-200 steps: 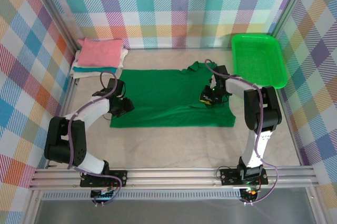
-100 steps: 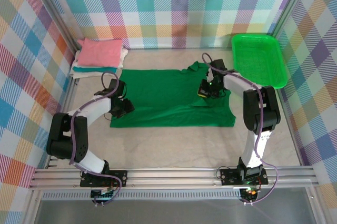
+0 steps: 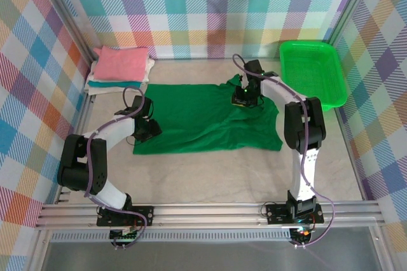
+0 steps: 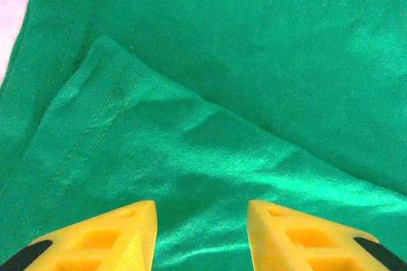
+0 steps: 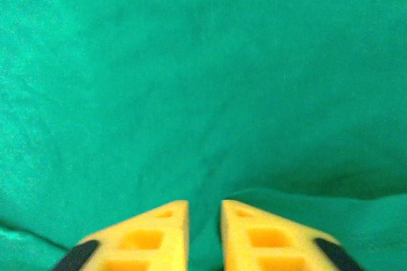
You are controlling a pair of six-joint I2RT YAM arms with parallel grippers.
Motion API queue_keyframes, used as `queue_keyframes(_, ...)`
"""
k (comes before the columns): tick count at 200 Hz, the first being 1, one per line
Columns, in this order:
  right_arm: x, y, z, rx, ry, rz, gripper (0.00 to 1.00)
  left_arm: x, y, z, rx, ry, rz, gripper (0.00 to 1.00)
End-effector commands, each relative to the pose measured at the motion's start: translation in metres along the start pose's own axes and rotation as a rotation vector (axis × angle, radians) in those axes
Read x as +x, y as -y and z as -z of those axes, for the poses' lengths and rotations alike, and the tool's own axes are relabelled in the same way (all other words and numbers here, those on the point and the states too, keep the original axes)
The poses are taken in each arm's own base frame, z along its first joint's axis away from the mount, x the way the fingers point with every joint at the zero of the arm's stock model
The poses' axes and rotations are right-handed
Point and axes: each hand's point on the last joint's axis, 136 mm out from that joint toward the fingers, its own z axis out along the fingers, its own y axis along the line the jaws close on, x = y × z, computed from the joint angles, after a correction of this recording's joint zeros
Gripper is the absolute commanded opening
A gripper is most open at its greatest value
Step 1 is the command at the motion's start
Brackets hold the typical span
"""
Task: Fold and stack the t-shirts
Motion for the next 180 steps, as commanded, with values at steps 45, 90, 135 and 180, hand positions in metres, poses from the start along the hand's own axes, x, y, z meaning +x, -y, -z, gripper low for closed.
queue_keyframes(45,-0.003,-0.004,0.051,0.029,0.094,0.013,0.36,0.001,0.002,-0.004,-0.010,-0.004,-0.013,0.42)
queue_keyframes(90,0.038,0.060,0.067,0.080,0.081,-0.197,0.35,-0.001,0.002,-0.001,-0.019,0.004,-0.029,0.42)
queue_keyframes(135,0.111,0.094,0.085,0.193,-0.002,-0.258,0.38,0.002,-0.002,0.000,-0.022,0.003,-0.040,0.43)
queue_keyframes(180,0.154,0.116,0.088,0.236,-0.091,-0.308,0.41,0.025,-0.021,-0.007,-0.070,-0.048,-0.032,0.43)
